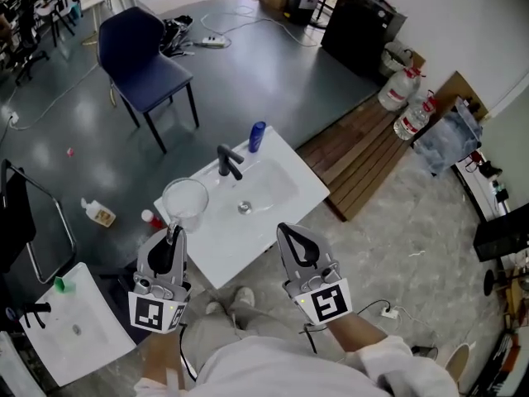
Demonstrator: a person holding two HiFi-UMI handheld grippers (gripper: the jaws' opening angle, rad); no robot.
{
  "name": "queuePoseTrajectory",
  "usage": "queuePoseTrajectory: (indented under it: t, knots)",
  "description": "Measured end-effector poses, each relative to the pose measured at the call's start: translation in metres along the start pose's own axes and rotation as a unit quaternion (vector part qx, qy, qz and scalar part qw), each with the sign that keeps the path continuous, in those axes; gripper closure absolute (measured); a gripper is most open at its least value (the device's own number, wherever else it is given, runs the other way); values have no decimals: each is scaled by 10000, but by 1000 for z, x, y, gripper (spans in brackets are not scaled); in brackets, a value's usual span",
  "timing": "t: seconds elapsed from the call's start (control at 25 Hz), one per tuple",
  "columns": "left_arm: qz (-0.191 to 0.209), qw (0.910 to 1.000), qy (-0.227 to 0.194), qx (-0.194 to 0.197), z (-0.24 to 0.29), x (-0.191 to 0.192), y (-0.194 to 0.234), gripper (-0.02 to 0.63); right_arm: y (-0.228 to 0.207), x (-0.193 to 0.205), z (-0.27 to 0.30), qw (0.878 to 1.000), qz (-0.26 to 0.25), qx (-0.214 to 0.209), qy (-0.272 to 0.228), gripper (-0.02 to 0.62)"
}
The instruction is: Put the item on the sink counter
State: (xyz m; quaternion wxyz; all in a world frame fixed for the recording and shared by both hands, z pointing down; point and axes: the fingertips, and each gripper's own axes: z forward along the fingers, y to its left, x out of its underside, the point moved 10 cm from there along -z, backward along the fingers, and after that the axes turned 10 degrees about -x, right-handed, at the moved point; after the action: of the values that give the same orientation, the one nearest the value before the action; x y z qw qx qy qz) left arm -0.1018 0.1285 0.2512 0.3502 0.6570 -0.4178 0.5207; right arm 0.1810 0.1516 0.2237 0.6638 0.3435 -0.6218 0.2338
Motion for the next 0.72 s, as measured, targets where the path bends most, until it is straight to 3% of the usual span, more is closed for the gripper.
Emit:
queuePoseTrajectory:
  t: [0.72]
  knots:
    - [-139,9987,466,136,76,106,59,588,-31,66,101,9996,70,-19,287,591]
